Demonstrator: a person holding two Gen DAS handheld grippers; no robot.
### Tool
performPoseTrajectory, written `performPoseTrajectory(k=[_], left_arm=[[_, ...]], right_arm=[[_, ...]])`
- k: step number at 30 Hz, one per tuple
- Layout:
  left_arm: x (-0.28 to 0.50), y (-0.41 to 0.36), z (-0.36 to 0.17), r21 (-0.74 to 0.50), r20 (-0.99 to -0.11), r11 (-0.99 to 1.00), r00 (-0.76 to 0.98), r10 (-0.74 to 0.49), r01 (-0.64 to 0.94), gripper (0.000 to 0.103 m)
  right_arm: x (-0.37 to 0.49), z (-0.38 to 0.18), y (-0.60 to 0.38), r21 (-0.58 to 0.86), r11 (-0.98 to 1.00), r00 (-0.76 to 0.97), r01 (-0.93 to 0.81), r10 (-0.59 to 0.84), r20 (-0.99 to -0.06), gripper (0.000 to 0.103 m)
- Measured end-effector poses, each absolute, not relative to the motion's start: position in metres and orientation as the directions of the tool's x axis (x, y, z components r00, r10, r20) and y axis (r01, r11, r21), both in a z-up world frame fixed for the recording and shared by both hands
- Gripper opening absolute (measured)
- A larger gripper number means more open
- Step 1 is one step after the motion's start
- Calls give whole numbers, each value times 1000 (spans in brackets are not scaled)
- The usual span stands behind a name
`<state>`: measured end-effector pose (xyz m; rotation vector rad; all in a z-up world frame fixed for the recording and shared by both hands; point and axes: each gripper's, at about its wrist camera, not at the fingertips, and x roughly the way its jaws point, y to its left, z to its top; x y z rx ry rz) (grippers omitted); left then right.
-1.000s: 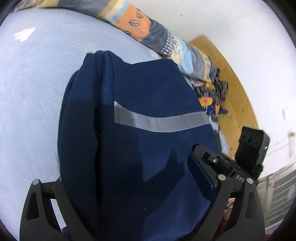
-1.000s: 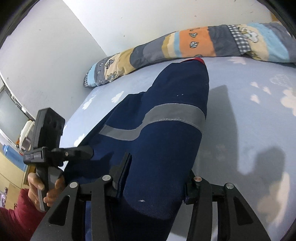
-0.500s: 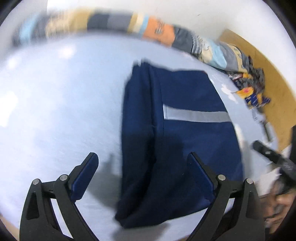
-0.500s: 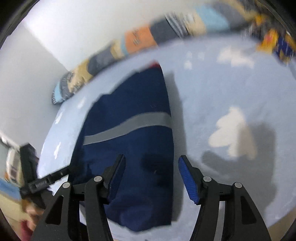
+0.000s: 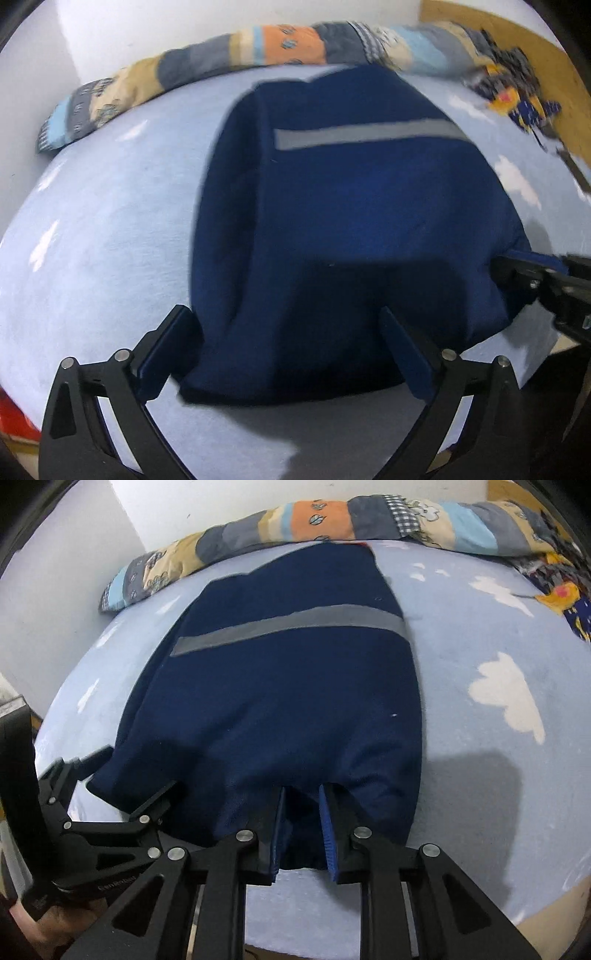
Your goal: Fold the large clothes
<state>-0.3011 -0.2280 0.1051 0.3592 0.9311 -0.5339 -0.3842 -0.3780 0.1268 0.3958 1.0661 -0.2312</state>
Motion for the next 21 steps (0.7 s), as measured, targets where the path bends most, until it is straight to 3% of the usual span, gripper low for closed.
performPoseTrajectory(k=[4,7,11,13,18,21], left_arm=[[-320,-202,137,94,-767,839,576,-282,536,101],[-350,-192,171,159,-663,828,679,-314,538,101],[-377,-174,195,163,-565,832,741,-362,531,102],[-379,-164,192,139,-546,841,749,-375,523,102],[-382,-144,190,57,-583,856,713,-390,515,102],[-386,-138,188,8,-591,864,699,-402,503,102]], right_arm=[[-424,159,-385,282,871,588,402,-10,-809,25],[-450,185,-379,229,882,630,412,-95,-770,31],[-491,214,-362,150,899,682,412,-195,-704,51],[-503,225,-354,137,902,702,410,-216,-678,59],[-513,230,-343,54,919,715,391,-266,-647,66],[-513,224,-346,131,915,723,382,-208,-659,66]])
